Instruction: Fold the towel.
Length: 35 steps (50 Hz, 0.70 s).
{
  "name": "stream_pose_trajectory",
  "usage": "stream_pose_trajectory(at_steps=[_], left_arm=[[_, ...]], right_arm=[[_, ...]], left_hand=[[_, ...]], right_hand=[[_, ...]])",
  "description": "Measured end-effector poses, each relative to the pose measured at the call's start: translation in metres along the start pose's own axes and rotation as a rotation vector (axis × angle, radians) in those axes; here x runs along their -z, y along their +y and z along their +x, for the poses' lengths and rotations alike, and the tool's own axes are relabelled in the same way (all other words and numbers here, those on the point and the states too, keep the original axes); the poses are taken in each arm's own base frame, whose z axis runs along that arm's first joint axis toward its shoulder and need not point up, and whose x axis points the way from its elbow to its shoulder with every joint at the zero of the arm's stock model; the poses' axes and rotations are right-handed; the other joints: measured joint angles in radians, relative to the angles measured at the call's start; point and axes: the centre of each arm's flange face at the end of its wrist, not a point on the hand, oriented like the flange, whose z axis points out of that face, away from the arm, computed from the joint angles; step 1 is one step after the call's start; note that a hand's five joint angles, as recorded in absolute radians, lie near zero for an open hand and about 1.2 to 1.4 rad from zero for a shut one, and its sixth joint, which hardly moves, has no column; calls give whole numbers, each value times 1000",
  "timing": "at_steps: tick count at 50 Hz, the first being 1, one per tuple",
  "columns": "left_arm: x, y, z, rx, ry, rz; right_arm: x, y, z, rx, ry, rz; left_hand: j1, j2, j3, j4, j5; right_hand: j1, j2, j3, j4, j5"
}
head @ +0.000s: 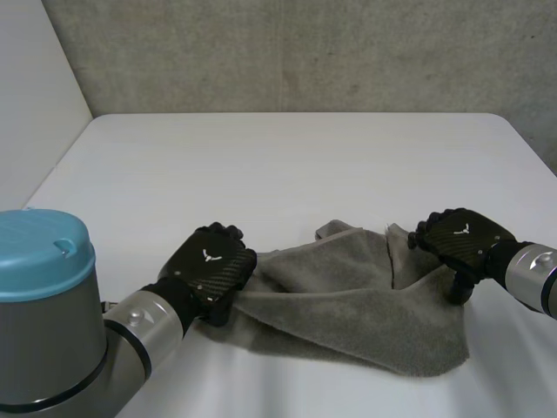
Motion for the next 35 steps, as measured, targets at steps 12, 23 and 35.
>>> stream_pose_trajectory(at_steps=[12, 23, 35], left_arm=[[12, -6, -14, 13, -56, 26], [20, -7, -20, 19, -79, 33], [6, -12, -41, 24, -132, 45]], right_arm=[[7, 4, -7, 72, -64, -63], [29, -5, -23, 111, -228, -108], [33, -58, -23, 236, -233, 151]], left_hand=[[0, 2, 0, 0, 0], [0, 3, 0, 0, 0], [0, 3, 0, 0, -1]], right_hand=[[363, 356, 0, 0, 357], [888, 867, 0, 0, 897], [888, 867, 0, 0, 897]])
